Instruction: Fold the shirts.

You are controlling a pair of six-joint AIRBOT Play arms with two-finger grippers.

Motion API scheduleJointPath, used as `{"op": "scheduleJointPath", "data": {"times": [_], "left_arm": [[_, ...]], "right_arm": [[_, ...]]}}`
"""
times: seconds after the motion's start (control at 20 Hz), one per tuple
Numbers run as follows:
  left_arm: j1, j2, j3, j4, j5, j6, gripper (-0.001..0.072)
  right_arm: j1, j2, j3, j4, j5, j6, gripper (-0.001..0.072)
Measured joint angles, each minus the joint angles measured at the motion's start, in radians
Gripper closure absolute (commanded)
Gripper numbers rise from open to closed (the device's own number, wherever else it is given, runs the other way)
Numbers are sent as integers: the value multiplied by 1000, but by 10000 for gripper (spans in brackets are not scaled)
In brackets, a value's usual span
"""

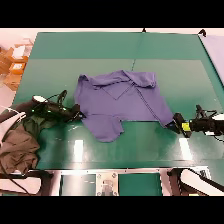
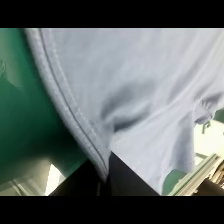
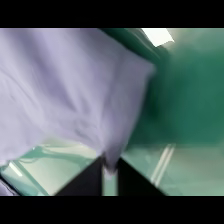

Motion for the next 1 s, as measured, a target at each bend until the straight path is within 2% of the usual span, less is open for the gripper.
{"op": "scheduleJointPath", "data": {"times": [0.25,0.6,0.65,0.75,0.8,1.0], "left_arm": [[82,0,0,0,-41,5,681],[151,0,0,63,-107,6,682],[154,0,0,65,-112,6,681],[157,0,0,68,-125,6,682],[158,0,0,68,-130,6,682],[160,0,0,66,-162,19,681]], "right_arm": [[26,38,33,198,73,-92,699],[-257,94,120,277,100,-60,698],[-287,83,103,278,90,-57,679],[-328,57,63,284,75,-56,370],[-341,43,46,283,70,-60,336],[-370,10,78,279,67,-98,335]]}}
